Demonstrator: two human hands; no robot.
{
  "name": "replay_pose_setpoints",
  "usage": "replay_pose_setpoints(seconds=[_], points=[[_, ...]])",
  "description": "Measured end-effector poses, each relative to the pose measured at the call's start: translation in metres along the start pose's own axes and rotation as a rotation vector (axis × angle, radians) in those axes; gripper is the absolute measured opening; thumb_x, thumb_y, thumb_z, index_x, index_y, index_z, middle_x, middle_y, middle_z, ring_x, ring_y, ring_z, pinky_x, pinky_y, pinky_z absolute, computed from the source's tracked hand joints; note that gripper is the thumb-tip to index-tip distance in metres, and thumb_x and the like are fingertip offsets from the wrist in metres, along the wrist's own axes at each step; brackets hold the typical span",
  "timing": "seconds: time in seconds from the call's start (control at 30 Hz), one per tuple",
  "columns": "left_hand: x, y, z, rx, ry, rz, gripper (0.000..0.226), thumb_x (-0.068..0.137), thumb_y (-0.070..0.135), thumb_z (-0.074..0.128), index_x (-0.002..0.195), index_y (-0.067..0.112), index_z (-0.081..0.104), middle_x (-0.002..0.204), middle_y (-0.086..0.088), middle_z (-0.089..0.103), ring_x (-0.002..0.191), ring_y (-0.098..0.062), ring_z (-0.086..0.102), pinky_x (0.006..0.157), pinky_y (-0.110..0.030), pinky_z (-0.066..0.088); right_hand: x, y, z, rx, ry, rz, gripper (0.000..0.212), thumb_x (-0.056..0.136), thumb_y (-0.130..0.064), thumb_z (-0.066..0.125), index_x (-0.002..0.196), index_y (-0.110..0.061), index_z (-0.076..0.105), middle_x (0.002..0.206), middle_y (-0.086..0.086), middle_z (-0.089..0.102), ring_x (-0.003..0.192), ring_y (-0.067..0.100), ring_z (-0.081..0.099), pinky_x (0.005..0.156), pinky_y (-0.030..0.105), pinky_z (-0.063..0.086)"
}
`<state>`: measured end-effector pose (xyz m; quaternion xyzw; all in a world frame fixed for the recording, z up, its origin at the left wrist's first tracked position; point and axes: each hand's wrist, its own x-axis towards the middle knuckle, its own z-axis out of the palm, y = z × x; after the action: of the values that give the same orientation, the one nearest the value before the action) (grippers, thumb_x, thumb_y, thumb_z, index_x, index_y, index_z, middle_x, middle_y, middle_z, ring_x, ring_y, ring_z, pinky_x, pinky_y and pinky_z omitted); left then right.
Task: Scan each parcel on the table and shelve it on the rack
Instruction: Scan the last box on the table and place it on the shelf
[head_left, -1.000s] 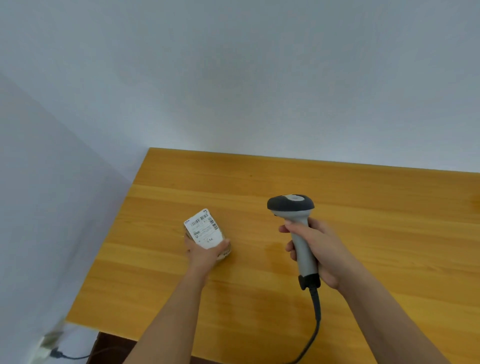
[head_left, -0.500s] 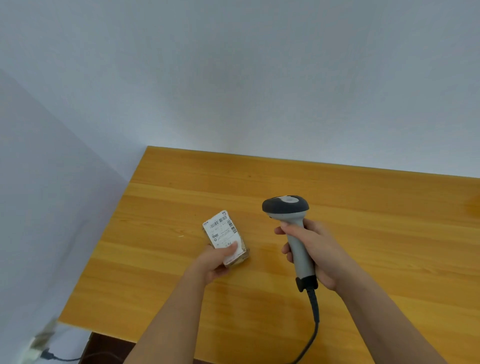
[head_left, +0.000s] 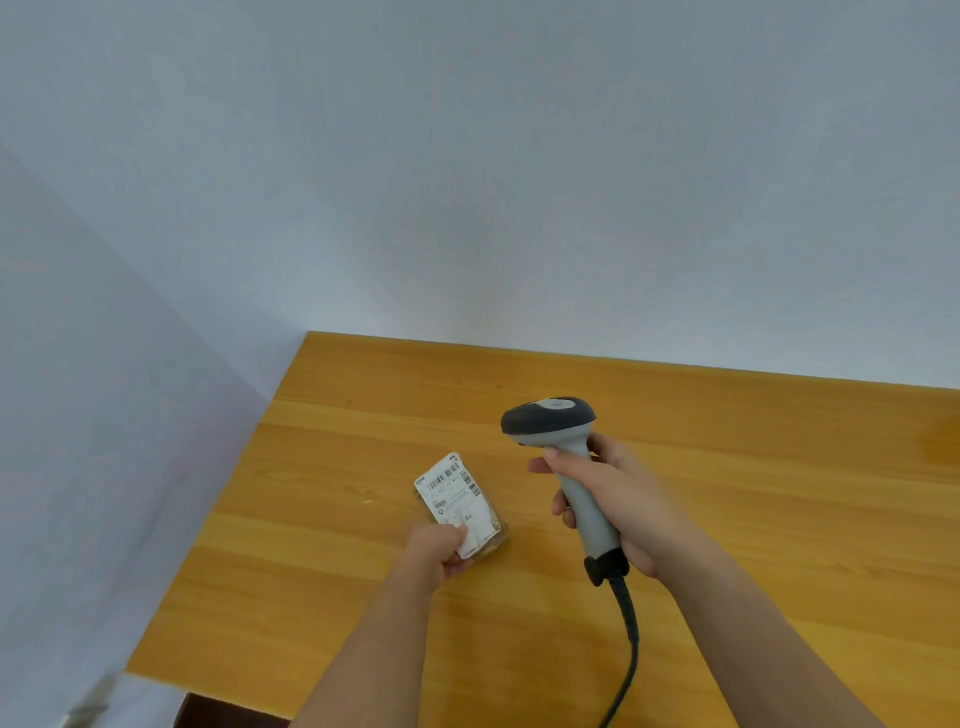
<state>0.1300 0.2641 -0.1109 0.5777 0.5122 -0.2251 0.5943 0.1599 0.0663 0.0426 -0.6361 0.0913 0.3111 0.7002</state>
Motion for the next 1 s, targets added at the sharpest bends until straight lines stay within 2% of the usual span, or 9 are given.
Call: replay_pose_setpoints(seconds=[0.07, 0.13, 0.2, 0.37, 0.47, 0.53, 0.63, 0.87, 1.0], points=[[0.001, -0.002, -0.001, 0.021, 0.007, -0.004, 0.013, 0.098, 0.004, 0.055, 0.111, 0.002, 0.055, 0.086, -0.011, 0.061, 0.071, -0.018, 0.057, 0.056, -0.03, 0.051, 0.016, 0.013, 0.003, -0.006, 0.008, 0.058, 0.031, 0.09, -0.022, 0.07, 0.116, -0.017, 0.056, 0.094, 0.015, 0.072, 0.058, 0.016, 0.058, 0.061, 0.033, 0.05], [0.001, -0.004, -0.002, 0.034, 0.021, -0.002, 0.006, 0.098, 0.007, 0.056, 0.104, 0.005, 0.056, 0.083, -0.009, 0.06, 0.068, -0.017, 0.054, 0.057, -0.029, 0.048, 0.035, 0.032, 0.009, 0.014, 0.032, 0.14, 0.032, 0.09, -0.017, 0.07, 0.117, -0.017, 0.053, 0.082, 0.011, 0.063, 0.055, 0.015, 0.057, 0.057, 0.03, 0.049], [0.004, -0.005, -0.003, 0.044, 0.019, 0.009, 0.004, 0.099, 0.008, 0.055, 0.096, 0.01, 0.055, 0.087, -0.007, 0.062, 0.073, -0.017, 0.056, 0.061, -0.029, 0.048, 0.055, 0.054, 0.017, 0.072, 0.053, 0.209, 0.032, 0.091, -0.01, 0.066, 0.117, -0.02, 0.049, 0.085, 0.008, 0.058, 0.052, 0.014, 0.055, 0.051, 0.026, 0.048], [0.015, -0.017, -0.007, -0.091, -0.16, 0.061, 0.034, 0.098, 0.001, 0.048, 0.128, 0.017, 0.049, 0.118, -0.004, 0.065, 0.1, -0.021, 0.06, 0.091, -0.04, 0.042, 0.079, 0.098, 0.034, 0.127, 0.055, 0.336, 0.033, 0.091, -0.005, 0.062, 0.115, -0.02, 0.044, 0.081, 0.009, 0.057, 0.051, 0.014, 0.052, 0.046, 0.024, 0.046], [0.012, -0.023, -0.001, -0.136, -0.226, 0.146, 0.042, 0.099, -0.003, 0.044, 0.135, 0.019, 0.047, 0.121, -0.001, 0.064, 0.103, -0.02, 0.061, 0.083, -0.034, 0.045, 0.08, 0.109, 0.037, 0.13, 0.083, 0.347, 0.035, 0.091, -0.005, 0.063, 0.117, -0.017, 0.043, 0.081, 0.01, 0.058, 0.05, 0.014, 0.054, 0.046, 0.025, 0.046], [0.007, -0.02, 0.002, -0.151, -0.247, 0.239, 0.058, 0.097, -0.007, 0.046, 0.146, 0.023, 0.036, 0.127, -0.003, 0.063, 0.111, -0.021, 0.061, 0.078, -0.031, 0.051, 0.077, 0.107, 0.035, 0.11, 0.087, 0.331, 0.038, 0.09, -0.004, 0.063, 0.119, -0.017, 0.044, 0.084, 0.011, 0.059, 0.052, 0.015, 0.055, 0.047, 0.026, 0.047], [-0.009, -0.002, 0.0, -0.164, -0.264, 0.314, 0.074, 0.095, -0.008, 0.048, 0.15, 0.034, 0.02, 0.13, -0.005, 0.061, 0.115, -0.024, 0.06, 0.086, -0.036, 0.052, 0.071, 0.094, 0.033, 0.128, 0.089, 0.275, 0.041, 0.089, -0.003, 0.064, 0.124, -0.015, 0.046, 0.08, 0.01, 0.061, 0.053, 0.016, 0.057, 0.048, 0.026, 0.048], [-0.067, 0.072, -0.023, -0.095, -0.241, 0.53, 0.072, 0.088, 0.0, 0.066, 0.141, 0.031, 0.03, 0.117, -0.01, 0.068, 0.096, -0.02, 0.067, 0.064, -0.022, 0.053, 0.044, 0.015, 0.039, 0.081, 0.012, 0.027, 0.036, 0.091, -0.006, 0.064, 0.122, -0.019, 0.05, 0.078, 0.007, 0.061, 0.054, 0.013, 0.056, 0.052, 0.027, 0.048], [-0.094, 0.111, -0.033, -0.2, -0.154, 0.61, 0.088, 0.085, -0.001, 0.069, 0.149, 0.027, 0.014, 0.114, -0.008, 0.068, 0.105, -0.025, 0.065, 0.094, -0.039, 0.05, 0.023, -0.041, 0.039, 0.126, -0.033, -0.101, 0.023, 0.094, -0.02, 0.064, 0.115, -0.018, 0.057, 0.076, 0.006, 0.061, 0.059, 0.016, 0.056, 0.057, 0.029, 0.049]])
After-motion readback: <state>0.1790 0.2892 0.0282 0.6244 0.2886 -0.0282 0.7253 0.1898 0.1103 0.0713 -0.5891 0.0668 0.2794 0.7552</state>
